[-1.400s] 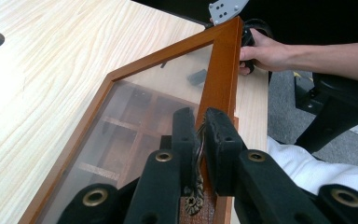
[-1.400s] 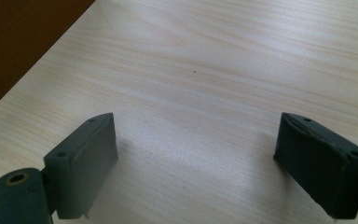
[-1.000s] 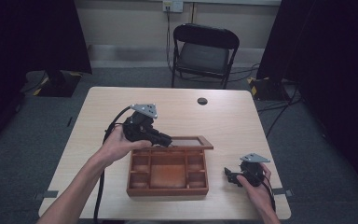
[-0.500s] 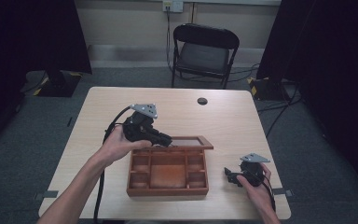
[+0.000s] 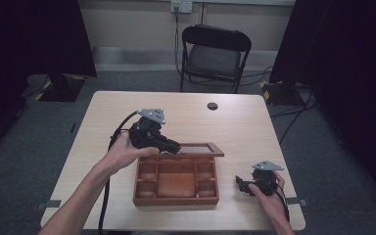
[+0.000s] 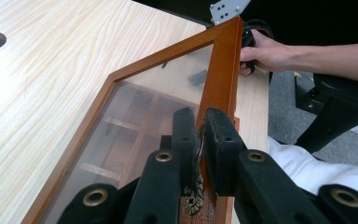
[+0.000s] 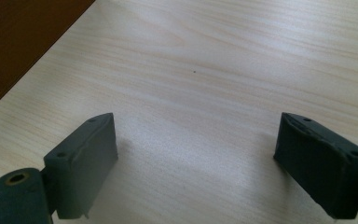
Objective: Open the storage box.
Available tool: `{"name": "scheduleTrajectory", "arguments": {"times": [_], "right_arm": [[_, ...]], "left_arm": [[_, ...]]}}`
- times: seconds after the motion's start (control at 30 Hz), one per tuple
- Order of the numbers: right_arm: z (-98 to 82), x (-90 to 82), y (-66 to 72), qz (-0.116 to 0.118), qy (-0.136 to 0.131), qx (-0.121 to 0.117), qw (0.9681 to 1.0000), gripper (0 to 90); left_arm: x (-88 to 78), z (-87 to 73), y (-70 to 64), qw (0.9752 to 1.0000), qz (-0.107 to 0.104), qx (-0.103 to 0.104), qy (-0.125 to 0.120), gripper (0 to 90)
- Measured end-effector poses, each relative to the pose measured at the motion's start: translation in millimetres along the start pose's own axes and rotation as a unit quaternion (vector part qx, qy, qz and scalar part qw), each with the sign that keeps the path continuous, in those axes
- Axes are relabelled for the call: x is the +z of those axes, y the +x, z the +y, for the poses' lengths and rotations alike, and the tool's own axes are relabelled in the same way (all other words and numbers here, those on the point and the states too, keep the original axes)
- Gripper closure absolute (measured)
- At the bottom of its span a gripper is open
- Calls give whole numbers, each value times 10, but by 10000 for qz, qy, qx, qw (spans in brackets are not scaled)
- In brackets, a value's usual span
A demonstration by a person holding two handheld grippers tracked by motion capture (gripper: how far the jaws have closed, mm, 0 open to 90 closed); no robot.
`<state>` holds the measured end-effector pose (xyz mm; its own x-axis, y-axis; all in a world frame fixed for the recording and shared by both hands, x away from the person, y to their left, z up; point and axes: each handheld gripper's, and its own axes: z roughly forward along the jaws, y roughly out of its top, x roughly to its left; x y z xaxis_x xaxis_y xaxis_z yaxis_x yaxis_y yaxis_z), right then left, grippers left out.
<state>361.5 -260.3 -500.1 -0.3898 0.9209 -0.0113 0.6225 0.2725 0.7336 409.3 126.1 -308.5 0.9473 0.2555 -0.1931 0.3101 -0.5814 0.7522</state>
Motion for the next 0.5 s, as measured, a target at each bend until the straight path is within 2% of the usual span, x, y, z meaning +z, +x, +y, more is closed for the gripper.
{"name": "scheduleTrajectory", "arguments": {"times": [0.5], "right_arm": [[0,0,0,0,0,-1,10000,120]], "left_arm": [[2,0,-11,10000,34,2,11,827]]}}
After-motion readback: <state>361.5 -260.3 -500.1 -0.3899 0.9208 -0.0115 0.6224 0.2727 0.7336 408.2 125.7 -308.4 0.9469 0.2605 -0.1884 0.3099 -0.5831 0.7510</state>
